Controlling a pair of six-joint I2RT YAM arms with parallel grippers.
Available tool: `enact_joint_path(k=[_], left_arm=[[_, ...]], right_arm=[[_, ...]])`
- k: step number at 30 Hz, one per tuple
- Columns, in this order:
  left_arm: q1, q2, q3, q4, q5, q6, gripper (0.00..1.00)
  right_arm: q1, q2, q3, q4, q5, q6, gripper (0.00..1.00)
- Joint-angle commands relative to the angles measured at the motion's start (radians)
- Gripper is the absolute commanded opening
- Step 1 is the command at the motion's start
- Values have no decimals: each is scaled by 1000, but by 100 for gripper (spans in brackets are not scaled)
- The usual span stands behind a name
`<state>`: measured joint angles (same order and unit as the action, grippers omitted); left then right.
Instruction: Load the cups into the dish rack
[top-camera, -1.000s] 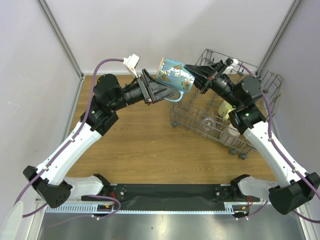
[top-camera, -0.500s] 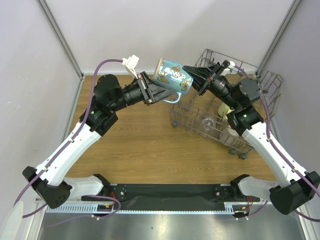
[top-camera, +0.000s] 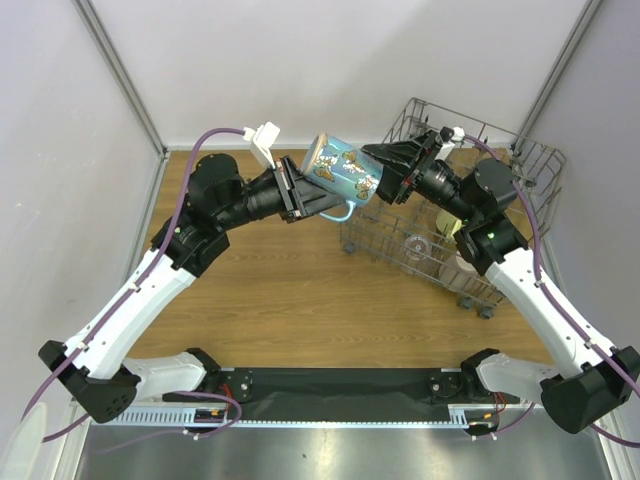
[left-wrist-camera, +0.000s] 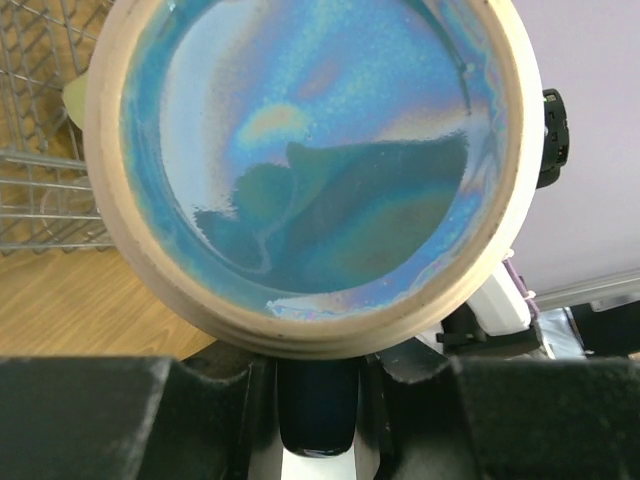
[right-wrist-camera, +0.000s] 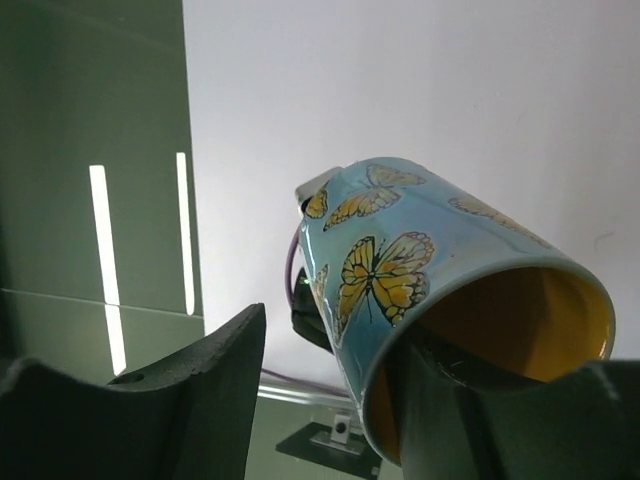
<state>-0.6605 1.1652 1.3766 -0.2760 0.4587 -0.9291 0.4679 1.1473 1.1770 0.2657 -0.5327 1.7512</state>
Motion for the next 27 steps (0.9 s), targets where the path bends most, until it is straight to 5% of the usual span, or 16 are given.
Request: enact_joint_path(k=[1,4,7,8,9,12,13,16,22,27], left_arm=[[10,-27,38,155,49,-43,0],[24,-24,15,184,96,-89,0],[24,-19,-11,190,133,-97,0],[27,-15,-11,166,146,-91,0],[30,-10,-16,153,175,-86,0],[53,-27,-17,21,164,-13,58],[73,-42,-24,-12,137,18,70],[128,-145,-56,-214,37,133,89],[191,-332,-42,-562,-202,272,95],[194,-334,47,-672,-359,306,86]], right_arm=[[-2,-15,55,-31,-59,-85,55],[-2,-23,52,-66,-61,-121,41],[2,-3,56,-24,-69,-114,3],[2,5,73,-17,-70,-114,0],[5,18,84,-14,-69,-116,0],[-5,31,143,-48,-50,-169,0],[-8,34,166,-116,-47,-224,0],[-15,64,255,-312,-47,-324,0],[139,201,528,-818,52,-668,0],[273,356,667,-1158,233,-919,0]])
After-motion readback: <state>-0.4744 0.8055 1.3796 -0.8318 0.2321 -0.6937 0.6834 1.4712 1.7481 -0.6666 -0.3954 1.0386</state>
